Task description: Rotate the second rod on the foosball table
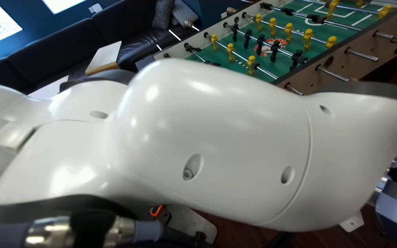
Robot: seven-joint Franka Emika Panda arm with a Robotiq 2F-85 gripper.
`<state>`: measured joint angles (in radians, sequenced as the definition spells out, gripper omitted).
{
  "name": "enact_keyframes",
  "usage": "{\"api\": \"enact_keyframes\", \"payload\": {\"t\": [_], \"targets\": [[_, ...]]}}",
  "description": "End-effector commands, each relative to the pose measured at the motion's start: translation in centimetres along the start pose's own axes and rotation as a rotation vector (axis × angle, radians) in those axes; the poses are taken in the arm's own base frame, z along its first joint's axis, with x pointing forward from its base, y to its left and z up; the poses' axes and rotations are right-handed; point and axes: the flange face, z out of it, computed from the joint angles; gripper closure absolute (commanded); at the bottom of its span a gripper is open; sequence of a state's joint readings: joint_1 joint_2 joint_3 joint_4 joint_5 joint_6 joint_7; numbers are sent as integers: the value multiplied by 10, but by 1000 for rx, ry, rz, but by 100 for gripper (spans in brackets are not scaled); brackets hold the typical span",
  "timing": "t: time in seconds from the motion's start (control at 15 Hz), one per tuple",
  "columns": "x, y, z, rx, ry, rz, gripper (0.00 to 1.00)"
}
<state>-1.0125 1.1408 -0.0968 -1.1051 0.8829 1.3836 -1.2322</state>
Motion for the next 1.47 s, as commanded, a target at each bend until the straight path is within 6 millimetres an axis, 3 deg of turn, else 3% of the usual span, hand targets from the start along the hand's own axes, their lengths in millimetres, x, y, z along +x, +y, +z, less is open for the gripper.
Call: {"api": "enact_keyframes", "payload": {"t": [0.0, 0.8, 1.4], "targets": [[-2, 5, 5, 5, 0, 3, 0], [-3, 27, 25, 83, 49, 9, 0], [-2, 48, 43, 191, 180, 30, 0]]}}
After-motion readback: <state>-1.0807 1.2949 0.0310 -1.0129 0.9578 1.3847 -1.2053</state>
